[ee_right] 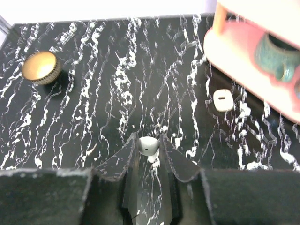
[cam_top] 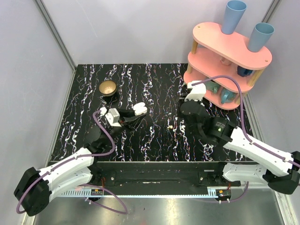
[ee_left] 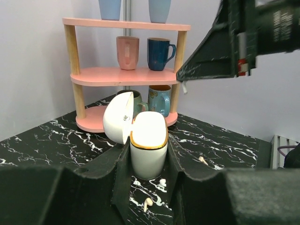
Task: Insert the wireless bluetooth earbuds into the charging case
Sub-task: Pick up the right earbud from the center of the board, then insert the right earbud into the right side groove of the charging case, then pick up the left earbud from the center of the board.
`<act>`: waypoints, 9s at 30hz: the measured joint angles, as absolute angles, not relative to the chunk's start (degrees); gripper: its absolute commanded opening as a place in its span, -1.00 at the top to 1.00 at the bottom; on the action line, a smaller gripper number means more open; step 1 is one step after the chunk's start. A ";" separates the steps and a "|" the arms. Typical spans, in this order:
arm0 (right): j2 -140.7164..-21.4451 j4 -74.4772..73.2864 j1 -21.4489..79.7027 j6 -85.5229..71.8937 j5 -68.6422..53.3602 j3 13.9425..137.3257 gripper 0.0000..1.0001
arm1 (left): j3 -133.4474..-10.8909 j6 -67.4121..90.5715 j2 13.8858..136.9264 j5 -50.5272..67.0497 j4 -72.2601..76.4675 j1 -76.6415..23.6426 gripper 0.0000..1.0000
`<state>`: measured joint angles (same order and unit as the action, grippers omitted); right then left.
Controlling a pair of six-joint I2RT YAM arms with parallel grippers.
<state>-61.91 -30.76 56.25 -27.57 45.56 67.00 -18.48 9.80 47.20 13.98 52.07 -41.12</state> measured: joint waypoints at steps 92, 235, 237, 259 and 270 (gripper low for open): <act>-73.25 -5.45 75.00 -4.01 45.30 71.64 1.00 | -18.22 16.08 55.61 18.61 65.10 -41.12 1.00; -85.49 -40.23 33.76 -49.32 19.35 61.73 -0.48 | -15.00 7.20 30.02 5.89 38.79 -41.12 1.00; -86.04 -40.21 33.50 -49.34 19.33 61.36 -0.46 | -15.00 6.96 29.69 5.76 38.39 -41.12 1.00; -92.55 -35.22 31.59 -46.54 16.82 58.83 -0.17 | -15.00 6.17 29.34 5.50 36.93 -41.12 1.00; -94.96 -33.91 31.29 -46.17 16.82 58.76 -0.11 | -15.00 6.00 29.21 5.21 36.91 -41.12 1.00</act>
<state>-94.96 -33.91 31.29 -46.17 16.82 58.76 -15.00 6.00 29.21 5.21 36.91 -41.12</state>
